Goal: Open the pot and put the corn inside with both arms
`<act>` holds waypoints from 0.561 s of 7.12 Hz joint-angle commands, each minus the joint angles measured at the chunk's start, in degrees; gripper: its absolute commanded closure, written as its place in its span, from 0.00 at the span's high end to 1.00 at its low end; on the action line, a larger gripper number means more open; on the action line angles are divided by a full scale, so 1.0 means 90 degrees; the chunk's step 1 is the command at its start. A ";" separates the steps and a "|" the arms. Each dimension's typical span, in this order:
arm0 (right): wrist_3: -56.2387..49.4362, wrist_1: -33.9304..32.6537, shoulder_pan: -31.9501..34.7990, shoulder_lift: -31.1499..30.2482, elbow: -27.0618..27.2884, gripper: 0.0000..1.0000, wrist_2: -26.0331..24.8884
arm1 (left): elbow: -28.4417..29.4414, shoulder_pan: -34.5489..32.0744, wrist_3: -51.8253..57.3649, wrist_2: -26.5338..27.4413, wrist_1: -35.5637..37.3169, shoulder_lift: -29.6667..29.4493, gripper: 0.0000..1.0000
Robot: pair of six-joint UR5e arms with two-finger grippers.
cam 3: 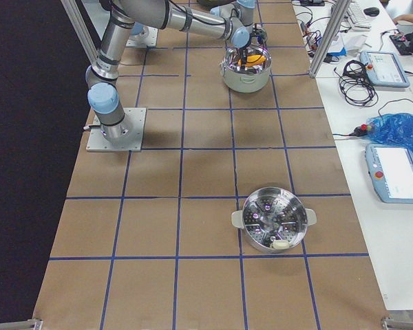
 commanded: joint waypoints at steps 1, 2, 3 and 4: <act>-0.0026 -0.0279 -0.0030 -0.0039 0.0123 0.95 0.0022 | 0.0271 -0.0264 -0.0105 -0.0006 -0.1326 0.0818 1.00; -0.0123 -0.0153 -0.0098 -0.0320 0.0084 0.96 0.0013 | 0.0301 -0.0594 -0.0318 -0.0026 -0.1338 0.0828 1.00; -0.0153 0.0399 -0.0167 -0.0922 0.0073 0.96 0.0042 | 0.0301 -0.0781 -0.0330 -0.0016 -0.1329 0.0828 1.00; -0.0327 0.1101 -0.0477 -0.1527 0.0141 0.96 0.0129 | 0.0243 -0.0822 -0.0350 -0.0026 -0.1329 0.0886 1.00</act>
